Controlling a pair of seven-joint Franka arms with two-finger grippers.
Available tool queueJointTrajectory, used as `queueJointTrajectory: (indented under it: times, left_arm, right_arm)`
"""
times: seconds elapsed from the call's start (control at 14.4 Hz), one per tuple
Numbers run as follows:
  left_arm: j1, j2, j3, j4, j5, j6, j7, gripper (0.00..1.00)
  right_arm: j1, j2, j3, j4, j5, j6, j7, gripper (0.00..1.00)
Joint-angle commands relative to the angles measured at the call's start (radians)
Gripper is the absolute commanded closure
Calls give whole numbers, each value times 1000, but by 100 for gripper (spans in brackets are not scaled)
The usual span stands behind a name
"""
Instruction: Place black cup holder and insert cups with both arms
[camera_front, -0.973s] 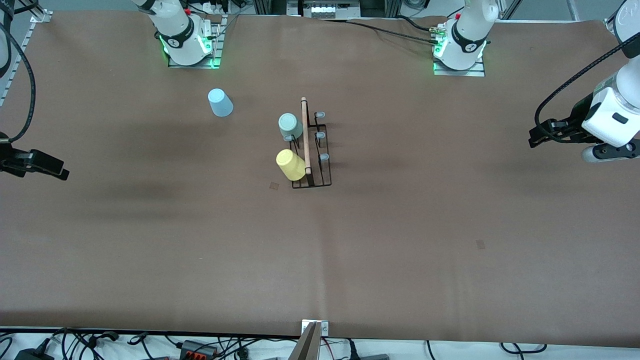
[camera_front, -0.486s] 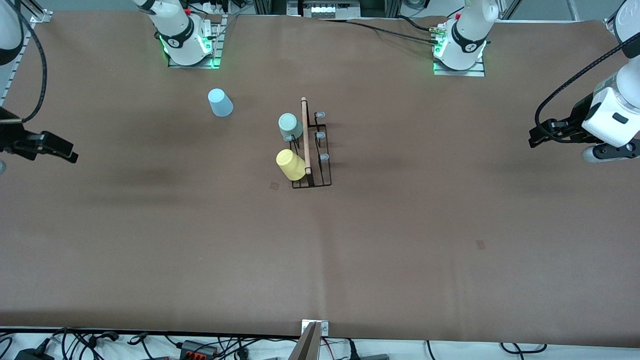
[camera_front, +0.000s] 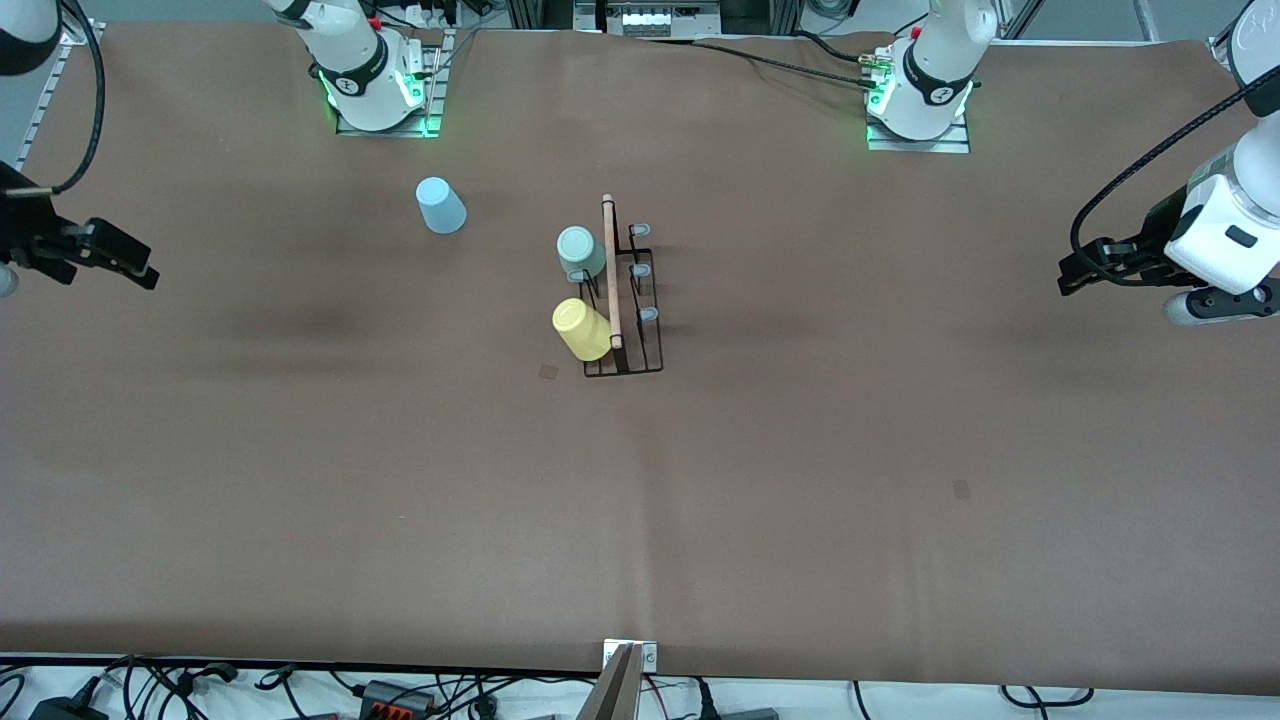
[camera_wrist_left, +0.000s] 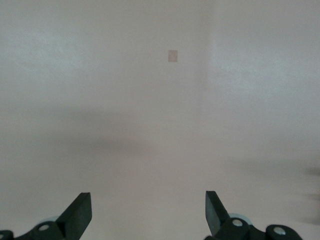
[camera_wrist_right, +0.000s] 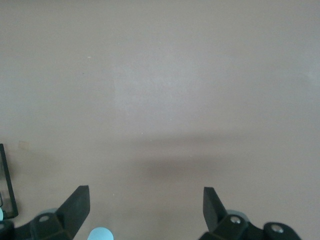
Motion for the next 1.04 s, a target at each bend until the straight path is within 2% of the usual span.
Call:
queueJointTrajectory:
  times: [0.0, 0.97]
  left_arm:
    - [12, 7, -11, 20, -2, -7, -2, 0]
    - [11, 7, -11, 20, -2, -7, -2, 0]
  right_arm:
    - [-7, -28, 11, -27, -14, -24, -11, 0]
    - [-3, -41, 13, -32, -17, -54, -22, 0]
